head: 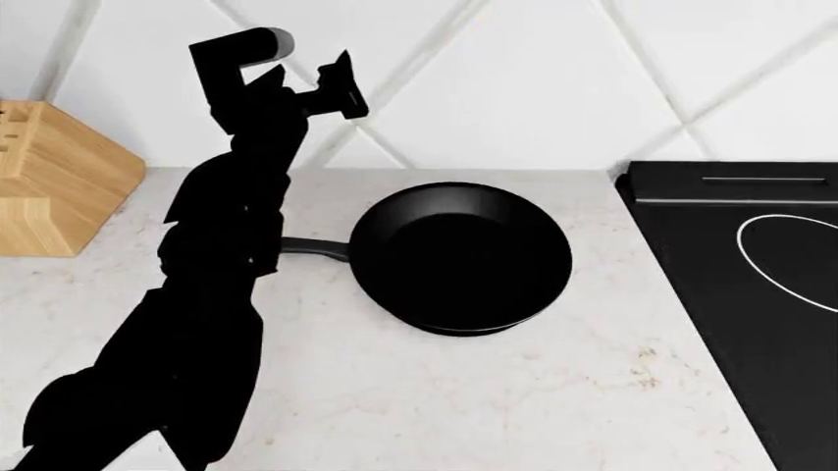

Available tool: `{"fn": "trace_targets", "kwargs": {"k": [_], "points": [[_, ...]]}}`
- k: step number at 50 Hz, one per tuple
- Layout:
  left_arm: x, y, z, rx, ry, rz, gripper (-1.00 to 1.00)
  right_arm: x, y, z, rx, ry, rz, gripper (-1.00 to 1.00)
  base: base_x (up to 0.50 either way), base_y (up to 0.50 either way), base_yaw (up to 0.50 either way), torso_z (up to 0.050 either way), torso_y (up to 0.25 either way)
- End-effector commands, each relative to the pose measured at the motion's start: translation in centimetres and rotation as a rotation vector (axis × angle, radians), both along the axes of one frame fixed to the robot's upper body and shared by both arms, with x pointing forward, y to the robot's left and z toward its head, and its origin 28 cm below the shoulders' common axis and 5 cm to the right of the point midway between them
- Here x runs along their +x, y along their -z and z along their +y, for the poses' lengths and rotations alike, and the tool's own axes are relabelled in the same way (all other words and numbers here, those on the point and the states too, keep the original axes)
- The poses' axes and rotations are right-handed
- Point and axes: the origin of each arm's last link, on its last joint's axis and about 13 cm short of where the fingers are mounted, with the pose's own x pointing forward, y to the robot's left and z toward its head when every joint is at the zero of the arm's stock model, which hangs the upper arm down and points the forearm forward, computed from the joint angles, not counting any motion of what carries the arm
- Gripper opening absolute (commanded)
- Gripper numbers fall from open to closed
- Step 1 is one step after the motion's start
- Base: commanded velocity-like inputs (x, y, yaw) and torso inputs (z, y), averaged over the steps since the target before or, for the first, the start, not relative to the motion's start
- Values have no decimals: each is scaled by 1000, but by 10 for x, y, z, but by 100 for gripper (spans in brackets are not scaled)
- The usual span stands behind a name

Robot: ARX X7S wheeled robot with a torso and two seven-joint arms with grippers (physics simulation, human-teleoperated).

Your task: Pick the honey bottle and bar from the counter and place them in the cabinets closest to them.

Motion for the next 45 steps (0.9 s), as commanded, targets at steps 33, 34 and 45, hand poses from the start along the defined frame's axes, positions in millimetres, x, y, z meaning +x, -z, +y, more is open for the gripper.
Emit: {"fn": "trace_targets", "kwargs": {"k": [33,34,45], "points": [[0,-1,0,8,-17,18,100,42,17,-16,19,-9,220,100,9,2,6,0,0],[0,-2,0,5,-20,20,100,38,14,-15,12,-9,206,100,23,4,7,0,0],[3,-34,-6,-2,-16,-33,100,-6,-13,-15,-32,20,70,100,9,2,5,0,0]]}}
